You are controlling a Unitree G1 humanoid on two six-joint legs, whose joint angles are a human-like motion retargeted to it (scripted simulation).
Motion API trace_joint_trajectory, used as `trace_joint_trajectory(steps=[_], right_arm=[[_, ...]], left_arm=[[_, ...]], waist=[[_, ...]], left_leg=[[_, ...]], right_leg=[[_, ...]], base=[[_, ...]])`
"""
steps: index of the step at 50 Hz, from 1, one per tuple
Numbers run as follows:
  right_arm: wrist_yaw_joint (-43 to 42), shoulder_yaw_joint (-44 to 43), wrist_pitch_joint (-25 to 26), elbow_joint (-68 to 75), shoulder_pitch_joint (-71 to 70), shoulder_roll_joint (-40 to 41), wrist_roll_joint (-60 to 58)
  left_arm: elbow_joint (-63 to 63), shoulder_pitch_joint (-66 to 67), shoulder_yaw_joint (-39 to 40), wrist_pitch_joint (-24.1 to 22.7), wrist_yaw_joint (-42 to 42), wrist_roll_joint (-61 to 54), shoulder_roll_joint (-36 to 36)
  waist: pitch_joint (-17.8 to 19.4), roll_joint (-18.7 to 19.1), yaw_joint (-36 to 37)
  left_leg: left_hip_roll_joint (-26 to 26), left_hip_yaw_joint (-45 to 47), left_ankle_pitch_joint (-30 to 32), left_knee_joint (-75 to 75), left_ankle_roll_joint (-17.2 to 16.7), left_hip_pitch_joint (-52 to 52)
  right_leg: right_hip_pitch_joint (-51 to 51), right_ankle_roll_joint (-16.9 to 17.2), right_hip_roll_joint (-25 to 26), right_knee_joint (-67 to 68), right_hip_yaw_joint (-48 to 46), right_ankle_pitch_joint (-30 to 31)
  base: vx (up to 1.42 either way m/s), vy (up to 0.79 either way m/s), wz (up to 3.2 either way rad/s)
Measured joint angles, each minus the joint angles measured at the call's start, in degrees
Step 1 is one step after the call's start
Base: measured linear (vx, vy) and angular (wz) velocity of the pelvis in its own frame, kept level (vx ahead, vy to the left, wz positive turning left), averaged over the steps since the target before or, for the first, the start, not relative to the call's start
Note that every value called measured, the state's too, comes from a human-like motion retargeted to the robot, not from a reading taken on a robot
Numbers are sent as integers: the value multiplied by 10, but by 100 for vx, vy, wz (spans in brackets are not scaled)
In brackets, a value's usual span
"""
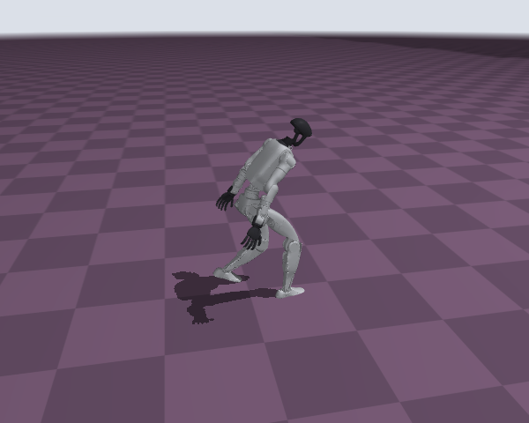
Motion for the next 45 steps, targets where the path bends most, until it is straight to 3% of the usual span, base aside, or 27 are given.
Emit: trace_joint_trajectory(steps=[5, 8, 10, 13, 15, 17, 18, 20, 22, 25, 27, 28, 30, 32, 34, 36, 38, 40, 42, 43, 44, 45], right_arm=[[-12, 42, 18, 84, -258, -6, 41], [-24, 132, 13, 69, -452, 0, 98], [-36, 197, -4, 24, -599, -8, 141], [-52, 257, -41, -78, -821, -60, 202], [-76, 289, -67, -139, -977, -105, 238], [-108, 333, -94, -191, -1132, -142, 247], [-124, 355, -107, -215, -1205, -156, 241], [-154, 392, -137, -265, -1314, -177, 211], [-178, 427, -176, -326, -1379, -204, 177], [-216, 475, -198, -397, -1467, -246, 92], [-249, 507, -184, -436, -1510, -272, 29], [-263, 521, -172, -454, -1525, -282, 4], [-279, 539, -153, -496, -1538, -299, -20], [-270, 542, -137, -536, -1535, -319, -35], [-262, 539, -149, -597, -1520, -351, -38], [-258, 521, -156, -672, -1487, -396, -68], [-260, 467, -157, -764, -1400, -469, -121], [-259, 323, -149, -851, -1185, -569, -186], [-248, 154, -144, -906, -882, -632, -225], [-235, 97, -140, -941, -748, -620, -234], [-219, 32, -140, -953, -613, -577, -228], [-202, -37, -142, -955, -476, -519, -215]], left_arm=[[28, -251, -78, 32, 18, 33, 0], [12, -466, -180, 26, 34, 1, 37], [-22, -632, -235, 15, 48, -45, 73], [-97, -884, -266, -9, 45, -123, 109], [-147, -1050, -282, -40, 47, -176, 118], [-208, -1202, -305, -86, 72, -214, 122], [-243, -1269, -318, -110, 88, -225, 127], [-323, -1367, -333, -153, 120, -231, 147], [-398, -1430, -334, -188, 144, -212, 179], [-485, -1514, -339, -246, 186, -182, 222], [-539, -1538, -357, -273, 225, -173, 265], [-566, -1539, -369, -284, 243, -172, 292], [-624, -1516, -395, -295, 269, -170, 368], [-679, -1471, -411, -293, 268, -173, 448], [-750, -1411, -423, -288, 246, -177, 562], [-840, -1324, -412, -283, 203, -183, 698], [-920, -1192, -362, -276, 152, -178, 823], [-938, -989, -251, -262, 120, -144, 855], [-929, -557, 73, -236, 106, -53, 682], [-980, -297, 269, -215, 95, -3, 553], [-991, -179, 340, -195, 92, 24, 464], [-982, -132, 348, -175, 91, 39, 395]], waist=[[-59, -10, -20], [-97, -35, -43], [-109, -60, -59], [-108, -91, -64], [-83, -88, -47], [-56, -77, -18], [-52, -71, 4], [-80, -61, 51], [-140, -57, 89], [-215, -68, 102], [-248, -80, 87], [-263, -89, 78], [-291, -110, 51], [-308, -114, 40], [-311, -87, 41], [-296, -62, 38], [-270, -58, 11], [-239, -78, -24], [-214, -51, -40], [-205, -11, -82], [-191, 3, -121], [-175, 4, -159]], left_leg=[[-2, 3, -88, 113, 15, 33], [22, 42, -142, 105, 40, 78], [20, 57, -143, 65, 46, 112], [-6, 58, -56, -58, 22, 150], [7, 40, 33, -162, -35, 180], [22, 7, 152, -294, -110, 215], [27, -6, 225, -379, -141, 231], [37, -16, 373, -580, -174, 268], [57, 19, 440, -742, -174, 287], [85, 106, 402, -823, -174, 268], [104, 143, 387, -790, -171, 265], [109, 151, 385, -749, -161, 265], [78, 163, 360, -587, -96, 243], [71, 170, 335, -392, -63, 223], [91, 160, 364, -259, -78, 235], [87, 143, 423, -211, -120, 273], [77, 140, 431, -219, -148, 313], [104, 177, 341, -256, -130, 352], [138, 236, 185, -333, -99, 393], [145, 259, 114, -387, -90, 408], [147, 271, 62, -447, -87, 422], [146, 277, 20, -509, -87, 434]], right_leg=[[-27, -32, 12, 152, 1, -41], [2, -28, 1, 164, 2, -41], [45, -13, -10, 116, 9, -16], [156, 38, -24, -98, 44, 115], [268, 65, -11, -329, 55, 242], [348, 65, 6, -482, 46, 297], [365, 65, 12, -519, 37, 295], [383, 65, 18, -542, 11, 256], [383, 65, 22, -513, -6, 211], [376, 65, 29, -437, -16, 180], [382, 65, 37, -385, -4, 189], [389, 65, 37, -363, 9, 195], [403, 65, 3, -328, 46, 172], [404, 34, -16, -310, 61, 79], [378, -19, 11, -281, 69, -25], [316, -51, 51, -218, 83, -87], [238, -44, 79, -146, 84, -102], [181, -10, 85, -116, 58, -87], [150, 30, 58, -131, 19, -59], [136, 47, 38, -150, -2, -42], [126, 58, 18, -171, -23, -23], [118, 65, -1, -193, -45, -1]], base=[[-14, 3, -23], [-31, 7, 17], [-49, 12, 24], [-67, 16, 15], [-77, -3, -15], [-80, -14, -45], [-84, 1, -89], [-83, 24, -123], [-81, 31, -97], [-87, 7, 9], [-83, -12, 51], [-79, -1, 47], [-77, 25, 38], [-79, 30, -30], [-85, 15, -134], [-99, 10, -177], [-113, 3, -108], [-121, 0, 24], [-122, 9, 144], [-118, 15, 196], [-117, 13, 215], [-114, 7, 200]])
